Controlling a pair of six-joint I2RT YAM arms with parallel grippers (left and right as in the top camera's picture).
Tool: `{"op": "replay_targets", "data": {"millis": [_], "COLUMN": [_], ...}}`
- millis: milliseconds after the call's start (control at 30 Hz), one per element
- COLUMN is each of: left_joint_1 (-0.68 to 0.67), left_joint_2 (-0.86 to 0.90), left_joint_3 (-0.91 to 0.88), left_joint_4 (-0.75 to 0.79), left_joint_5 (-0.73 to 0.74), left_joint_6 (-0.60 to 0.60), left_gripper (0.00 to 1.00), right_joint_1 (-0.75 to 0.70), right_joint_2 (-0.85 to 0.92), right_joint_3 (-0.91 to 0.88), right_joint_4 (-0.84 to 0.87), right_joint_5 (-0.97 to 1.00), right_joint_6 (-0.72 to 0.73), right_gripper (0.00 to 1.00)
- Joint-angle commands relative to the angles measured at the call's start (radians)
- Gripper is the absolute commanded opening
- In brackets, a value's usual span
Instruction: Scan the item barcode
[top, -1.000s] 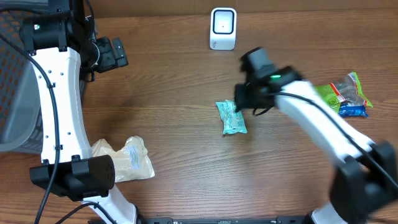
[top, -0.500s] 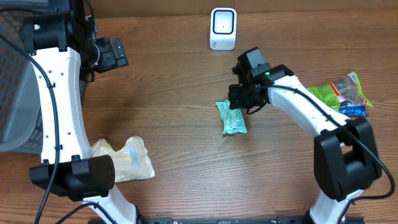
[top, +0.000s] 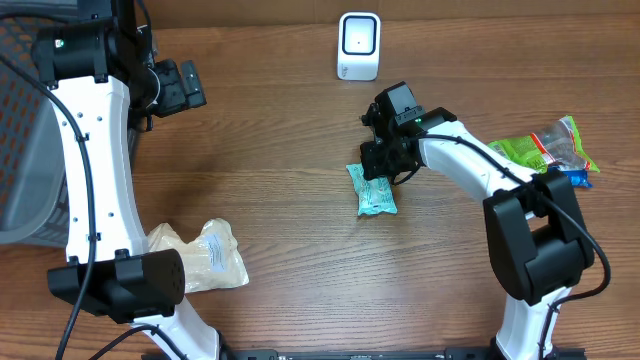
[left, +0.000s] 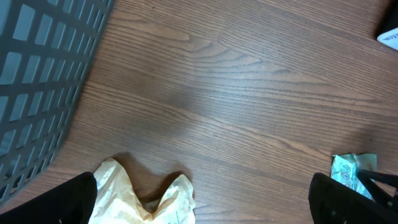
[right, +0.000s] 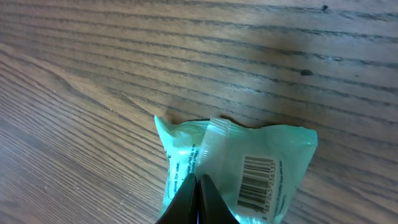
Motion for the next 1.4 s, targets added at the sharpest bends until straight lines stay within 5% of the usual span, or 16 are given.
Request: {"op": "replay_targets", "data": {"millis": [0, 367, 467, 600, 833, 1167, 1300, 1367], "left_joint_1": [0.005, 0.005, 0.005, 0.005, 0.005, 0.005, 0.005, 0.005], "left_joint_2": [-0.013, -0.013, -0.013, -0.013, -0.013, -0.013, -0.013, -0.013], "left_joint_3": [0.014, 0.014, 0.014, 0.014, 0.014, 0.014, 0.014, 0.014], "left_joint_4": [-0.002, -0.002, -0.002, -0.002, -0.002, -0.002, -0.002, -0.002], "left_joint_5": [0.004, 0.004, 0.004, 0.004, 0.004, 0.004, 0.004, 0.004], "left_joint_6": [0.026, 0.026, 0.026, 0.026, 0.026, 0.026, 0.026, 0.026], "left_gripper": [1.0, 1.0, 1.0, 1.0, 1.0, 1.0, 1.0, 1.0], "right_joint_1": [0.006, -0.095, -0.18, -0.332, -0.286, -0.13, -0.08, -0.072], "right_joint_2": [0.057, -0.152, -0.266, -0.298, -0.298, -0.294, -0.261, -0.229], "right_joint_3": [-0.008, 0.187, 0.194, 0.104, -0.286, -0.513, -0.514, -0.514], "right_joint_4": [-0.026, -0.167, -0.255, -0.483, -0.151, 0.246, 0.261, 0.266], "right_joint_5": [-0.005, -0.221, -0.23, -0.233, -0.344, -0.311, -0.195, -0.117], "right_joint_6": [-0.067, -0.08, -0.046, 0.034, 0.085, 0.087, 0.116, 0.142], "right_gripper": [0.04, 0.1, 0.22, 0.56, 0.76, 0.76, 0.64, 0.49]}}
